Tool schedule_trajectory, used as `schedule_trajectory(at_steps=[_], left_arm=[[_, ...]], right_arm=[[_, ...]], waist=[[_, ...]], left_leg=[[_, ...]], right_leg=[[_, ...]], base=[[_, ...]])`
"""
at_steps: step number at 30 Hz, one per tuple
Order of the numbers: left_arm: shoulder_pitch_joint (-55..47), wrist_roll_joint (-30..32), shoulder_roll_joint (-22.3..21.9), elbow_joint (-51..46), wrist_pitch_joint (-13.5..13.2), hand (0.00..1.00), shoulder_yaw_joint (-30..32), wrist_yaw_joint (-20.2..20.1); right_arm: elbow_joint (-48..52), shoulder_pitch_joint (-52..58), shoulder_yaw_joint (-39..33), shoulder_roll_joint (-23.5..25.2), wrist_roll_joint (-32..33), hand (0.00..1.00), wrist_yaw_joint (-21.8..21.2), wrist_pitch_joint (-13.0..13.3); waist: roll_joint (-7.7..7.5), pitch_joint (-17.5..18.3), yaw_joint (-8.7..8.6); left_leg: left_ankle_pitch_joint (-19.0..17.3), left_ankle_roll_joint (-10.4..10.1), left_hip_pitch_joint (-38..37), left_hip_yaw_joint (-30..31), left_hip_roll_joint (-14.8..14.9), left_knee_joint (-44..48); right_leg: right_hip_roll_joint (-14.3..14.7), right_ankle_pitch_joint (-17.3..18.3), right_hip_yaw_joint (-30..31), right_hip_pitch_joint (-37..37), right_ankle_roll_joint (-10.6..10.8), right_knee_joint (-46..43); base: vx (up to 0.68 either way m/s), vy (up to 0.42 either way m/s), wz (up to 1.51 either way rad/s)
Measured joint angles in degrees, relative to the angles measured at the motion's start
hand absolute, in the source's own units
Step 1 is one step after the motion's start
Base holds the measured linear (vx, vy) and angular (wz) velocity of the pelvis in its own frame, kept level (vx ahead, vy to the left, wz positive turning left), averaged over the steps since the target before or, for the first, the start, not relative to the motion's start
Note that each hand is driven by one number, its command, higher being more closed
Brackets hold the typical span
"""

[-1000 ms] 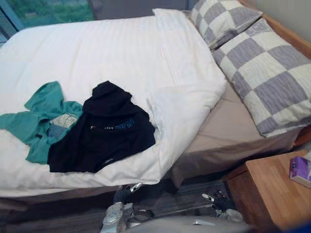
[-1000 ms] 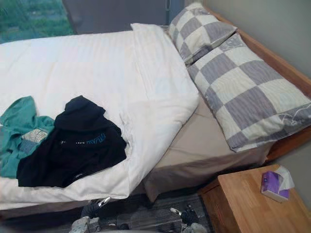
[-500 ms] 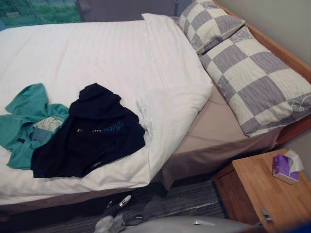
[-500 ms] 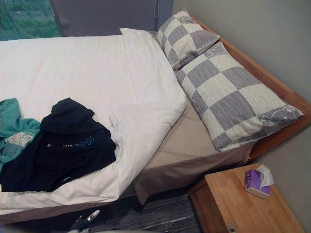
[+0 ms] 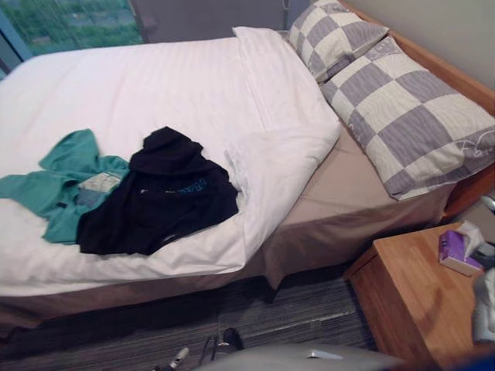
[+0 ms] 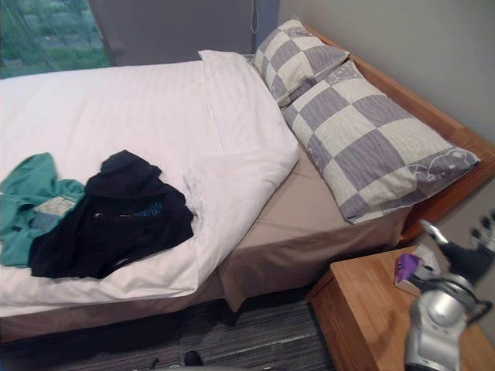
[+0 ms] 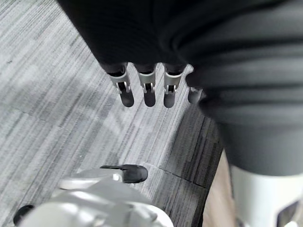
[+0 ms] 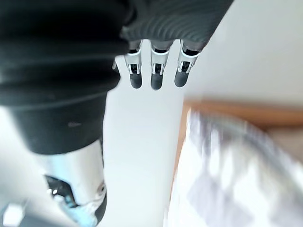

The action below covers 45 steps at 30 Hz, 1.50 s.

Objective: Tidy the bed and pick cloth on bed and put in laundry

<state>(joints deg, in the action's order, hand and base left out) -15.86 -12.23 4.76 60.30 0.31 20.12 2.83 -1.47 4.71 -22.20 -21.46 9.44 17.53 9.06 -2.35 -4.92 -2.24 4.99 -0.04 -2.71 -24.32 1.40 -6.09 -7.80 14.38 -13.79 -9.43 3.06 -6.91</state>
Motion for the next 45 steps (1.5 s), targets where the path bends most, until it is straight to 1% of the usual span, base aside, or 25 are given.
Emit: schedule_trajectory(at_steps=[2,3,4,5,6,7,9,11,12,13,15,16,18,20,21,25,27,29,33,35,39,41,43,44,45], left_arm=[[-0.85,-0.11,0.64,0.0,-1.06,0.0,-2.37,0.04],[-1.08,-0.15,0.71,0.0,-1.28,0.0,-2.87,0.03],[-1.03,-0.24,0.83,-0.03,-1.87,0.0,-4.9,0.03],[-0.78,-0.47,1.1,-0.44,-2.45,0.0,-6.72,0.02],[-0.73,-0.52,1.41,-0.66,-2.87,0.0,-7.22,0.03],[-0.52,-0.56,2.18,-0.67,-3.55,0.0,-8.61,0.07],[0.48,-0.56,2.9,-0.73,-3.66,0.0,-9.77,0.1],[2.67,-0.53,3.91,-1.5,-3.99,0.0,-11.11,0.1],[3.31,-0.54,4.14,-2.02,-4.01,0.0,-11.13,0.09],[4.91,-0.64,4.73,-3.07,-4.0,0.0,-11.12,0.09],[7.36,-0.67,5.97,-3.79,-3.96,0.0,-11.12,0.13],[8.47,-0.68,7.23,-4.93,-3.93,0.0,-11.12,0.14],[10.69,-0.66,9.13,-5.69,-3.87,0.0,-11.12,0.21],[12.7,-0.61,10.17,-6.93,-3.67,0.0,-11.1,0.3],[13.64,-0.52,10.54,-8.08,-3.66,0.0,-11.1,0.43],[16.15,-0.44,11.16,-8.53,-3.4,0.0,-11.14,1.33],[17.36,-0.39,11.6,-8.56,-3.39,0.0,-11.17,1.35],[19.27,-0.41,11.92,-8.64,-3.38,0.0,-12.17,1.36],[21.3,-0.38,12.55,-9.44,-2.97,0.0,-15.37,1.26],[22.94,-0.4,12.72,-9.51,-2.9,0.0,-17.0,1.21],[25.13,-0.69,13.16,-9.42,-2.34,0.0,-19.73,1.12],[26.46,-0.93,13.06,-9.44,-1.85,0.0,-21.39,0.78],[27.16,-2.18,12.8,-9.39,-1.74,0.0,-22.33,0.65],[27.31,-2.98,12.24,-9.44,-1.73,0.0,-22.33,0.42],[27.41,-3.1,11.94,-9.44,-1.73,0.0,-22.36,-0.04]], right_arm=[[1.73,-2.28,6.08,-0.06,-1.05,0.0,-2.91,-2.68],[2.12,-2.86,7.56,-0.07,-1.85,0.0,-3.5,-3.41],[2.23,-4.54,10.95,-0.24,-3.09,0.0,-4.5,-4.65],[2.07,-6.43,14.43,-0.68,-3.95,0.0,-5.22,-5.87],[1.88,-7.39,16.22,-0.88,-4.59,0.0,-5.57,-6.42],[1.35,-9.71,19.48,-1.38,-5.18,0.0,-6.13,-7.59],[-1.6,-15.15,23.37,-1.82,-6.47,0.0,-6.62,-8.98],[-8.14,-24.17,27.0,-2.03,-7.54,0.0,-6.45,-11.91],[-9.79,-26.4,27.56,-2.07,-7.63,0.0,-6.28,-12.42],[-12.49,-30.41,27.99,-2.15,-8.34,0.0,-5.77,-13.36],[-16.73,-36.79,28.54,-2.19,-8.65,0.0,-4.5,-14.45],[-19.18,-40.97,28.69,-2.22,-8.64,0.0,-3.25,-14.73],[-21.88,-46.64,29.54,-3.65,-8.57,0.0,-1.85,-15.05],[-23.35,-52.52,29.73,-5.39,-8.57,0.0,-0.87,-15.29],[-23.83,-56.32,30.33,-6.74,-8.57,0.0,-0.52,-15.48],[-25.5,-61.57,31.9,-9.18,-8.58,0.0,0.66,-16.5],[-25.97,-62.28,31.96,-9.96,-8.58,0.0,0.68,-16.9],[-28.17,-64.16,31.99,-11.48,-8.6,0.0,0.6,-18.06],[-30.93,-68.02,34.65,-13.8,-9.36,0.0,-1.28,-20.85],[-33.03,-68.36,35.06,-14.95,-9.75,0.0,-2.28,-22.28],[-38.25,-68.5,35.4,-15.76,-10.48,0.0,-3.81,-22.91],[-40.53,-68.61,35.4,-16.23,-11.76,0.0,-4.08,-23.0],[-41.09,-69.07,35.4,-17.23,-11.92,0.0,-4.54,-22.21],[-41.13,-69.77,35.43,-17.71,-12.07,1.0,-4.86,-21.7],[-41.1,-70.31,35.52,-17.84,-12.27,1.0,-5.06,-21.34]], waist=[[-0.14,-0.04,-0.03],[-0.24,-0.08,-0.02],[-0.31,-0.05,0.08],[-0.39,-0.37,0.19],[-0.65,-0.59,0.39],[-0.71,-1.28,1.18],[-1.3,-2.43,1.63],[-1.92,-4.54,2.27],[-2.15,-5.14,2.58],[-2.4,-6.57,3.47],[-1.84,-8.49,5.05],[-2.13,-10.03,5.31],[-2.68,-12.23,6.37],[-2.62,-14.25,6.87],[-2.56,-15.59,7.83],[-2.54,-18.11,8.26],[-2.46,-18.56,8.35],[-2.03,-19.54,9.35],[-0.87,-20.37,9.53],[0.11,-20.91,9.5],[1.77,-21.8,9.69],[3.1,-22.44,9.65],[4.46,-22.9,9.7],[5.19,-22.89,9.63],[5.54,-22.86,9.63]], left_leg=[[0.24,0.58,0.99,1.2,-0.51,0.01],[0.2,0.84,1.2,1.39,-0.7,0.01],[0.11,1.53,1.71,1.76,-1.17,0.01],[-0.03,1.93,1.8,2.04,-1.68,0.01],[-0.03,2.08,1.81,2.18,-1.95,0.02],[0.03,2.8,1.77,2.9,-2.5,0.01],[-0.15,3.11,1.82,3.51,-2.9,0.01],[-0.22,3.1,2.93,5.29,-3.17,0.01],[-0.14,3.11,3.46,5.76,-3.18,0.02],[0.62,3.56,4.51,6.21,-2.67,0.04],[1.62,3.6,6.5,7.19,-1.25,0.21],[2.25,3.65,7.32,7.86,-0.73,0.38],[2.76,3.61,8.16,8.58,-0.34,0.41],[3.3,3.68,9.33,9.6,-0.18,0.42],[3.57,3.61,10.23,9.54,0.11,0.43],[4.35,3.63,12.52,10.16,0.27,0.43],[4.79,3.55,14.09,10.72,0.4,0.43],[5.1,3.35,15.68,10.86,0.6,0.43],[5.7,3.01,18.34,11.34,0.74,0.43],[6.09,2.95,19.66,12.07,0.49,0.43],[7.06,2.85,21.99,12.22,-0.17,0.44],[7.95,3.03,23.37,12.2,-0.65,0.44],[8.37,2.97,24.32,12.22,-0.83,0.43],[8.61,2.65,24.92,12.28,-0.9,0.43],[8.63,2.63,25.34,12.3,-0.89,0.43]], right_leg=[[-0.18,-0.21,-0.56,0.19,0.35,0.5],[-0.31,-0.24,-0.74,0.25,0.41,0.6],[-0.65,-0.74,-1.07,0.53,1.19,0.66],[-1.02,-1.25,-1.2,0.5,1.16,0.66],[-1.19,-1.35,-1.31,0.44,1.28,0.65],[-1.31,-1.65,-1.58,-0.13,1.61,0.56],[-1.58,-2.19,-1.53,-0.3,1.7,0.56],[-1.44,-2.69,-1.59,-0.1,1.39,0.53],[-1.32,-2.79,-1.62,0.27,1.24,0.49],[-0.81,-3.33,-1.24,1.26,0.38,0.06],[0.53,-5.25,-1.12,3.19,-1.51,-0.56],[1.11,-5.67,-1.12,3.97,-1.94,-1.27],[1.49,-5.69,-1.03,4.98,-1.96,-2.6],[1.77,-5.71,-0.96,6.19,-2.0,-3.93],[1.93,-5.71,-0.65,7.61,-2.01,-4.66],[2.39,-5.7,0.6,9.74,-2.01,-5.11],[2.64,-5.7,0.61,11.13,-2.01,-5.19],[2.86,-5.64,0.63,12.64,-2.09,-5.29],[3.05,-5.4,0.58,15.25,-2.39,-5.68],[2.92,-4.75,0.55,16.61,-2.77,-6.41],[1.94,-2.54,0.55,20.03,-2.59,-9.35],[1.25,-1.06,0.59,21.98,-2.09,-10.95],[0.92,-0.01,0.6,23.29,-1.73,-11.9],[0.73,0.59,0.63,24.16,-1.5,-12.6],[0.65,1.06,0.76,25.01,-1.49,-13.39]], base=[[0.0,0.037,0.21],[0.04,0.052,0.24],[0.08,0.067,0.18],[0.08,0.073,0.15],[0.1,0.07,0.18],[0.11,0.057,0.22],[0.12,0.06,0.25],[0.04,0.042,0.41],[0.0,0.018,0.39],[0.0,0.006,0.21],[0.0,0.007,0.25],[0.0,0.006,0.39],[0.0,-0.004,0.33],[0.0,-0.003,0.25],[-0.01,0.004,0.08],[-0.02,-0.006,0.07],[0.0,-0.025,0.14],[-0.01,-0.031,0.03],[-0.01,-0.033,0.05],[0.0,-0.024,0.14],[0.01,-0.031,0.1],[0.0,-0.031,0.07],[-0.01,-0.049,0.03],[-0.01,-0.055,-0.01],[-0.02,-0.072,-0.01]])
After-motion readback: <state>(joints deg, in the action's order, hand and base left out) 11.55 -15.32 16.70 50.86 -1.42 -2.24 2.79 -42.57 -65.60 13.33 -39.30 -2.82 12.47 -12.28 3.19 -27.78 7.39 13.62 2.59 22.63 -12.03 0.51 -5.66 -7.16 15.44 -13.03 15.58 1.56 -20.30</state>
